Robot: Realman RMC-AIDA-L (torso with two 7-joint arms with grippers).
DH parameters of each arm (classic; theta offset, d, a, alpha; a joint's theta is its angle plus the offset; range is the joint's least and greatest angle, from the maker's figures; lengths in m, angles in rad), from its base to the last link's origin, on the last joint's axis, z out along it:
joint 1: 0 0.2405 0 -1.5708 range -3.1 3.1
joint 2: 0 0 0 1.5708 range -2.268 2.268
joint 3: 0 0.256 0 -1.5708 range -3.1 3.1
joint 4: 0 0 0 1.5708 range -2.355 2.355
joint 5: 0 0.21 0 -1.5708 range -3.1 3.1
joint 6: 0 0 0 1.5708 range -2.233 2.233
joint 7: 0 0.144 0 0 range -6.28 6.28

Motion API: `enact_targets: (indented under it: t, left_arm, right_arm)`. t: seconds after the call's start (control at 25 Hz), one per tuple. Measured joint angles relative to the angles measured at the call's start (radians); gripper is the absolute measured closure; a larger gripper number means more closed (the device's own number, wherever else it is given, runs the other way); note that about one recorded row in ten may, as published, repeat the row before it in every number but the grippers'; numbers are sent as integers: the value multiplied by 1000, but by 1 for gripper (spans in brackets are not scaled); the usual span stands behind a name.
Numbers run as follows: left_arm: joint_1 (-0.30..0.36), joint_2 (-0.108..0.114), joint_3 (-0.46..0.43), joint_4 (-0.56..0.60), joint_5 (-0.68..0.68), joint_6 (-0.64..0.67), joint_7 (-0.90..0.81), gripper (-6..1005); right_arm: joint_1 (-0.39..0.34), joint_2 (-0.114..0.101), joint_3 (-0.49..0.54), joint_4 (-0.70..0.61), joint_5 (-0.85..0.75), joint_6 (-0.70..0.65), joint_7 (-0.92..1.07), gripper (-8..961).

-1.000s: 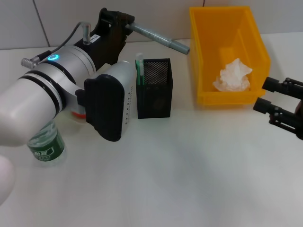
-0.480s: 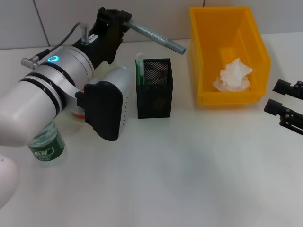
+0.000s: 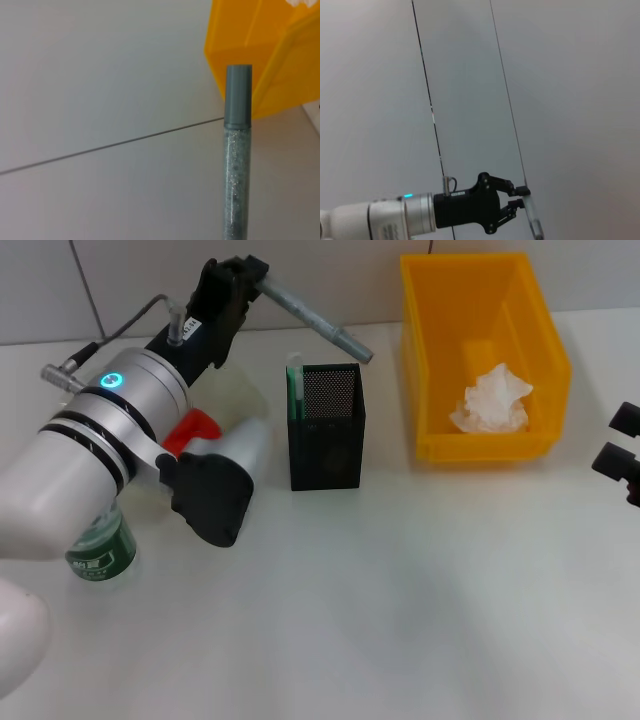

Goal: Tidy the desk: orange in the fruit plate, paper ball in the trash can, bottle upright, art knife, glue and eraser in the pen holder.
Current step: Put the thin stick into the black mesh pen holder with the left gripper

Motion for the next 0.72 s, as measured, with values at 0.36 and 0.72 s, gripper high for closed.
enact_targets:
  t: [0.36,0.72]
  left_arm:
    - [-31,0,9,-90,-4,-103,85,836]
    - [-48,0,1,-140,-4,-166,138,836]
  right_arm:
    - [-14,1,4,5,0,-9,2,373]
    - [-14,2,11,20,0,-29,6,373]
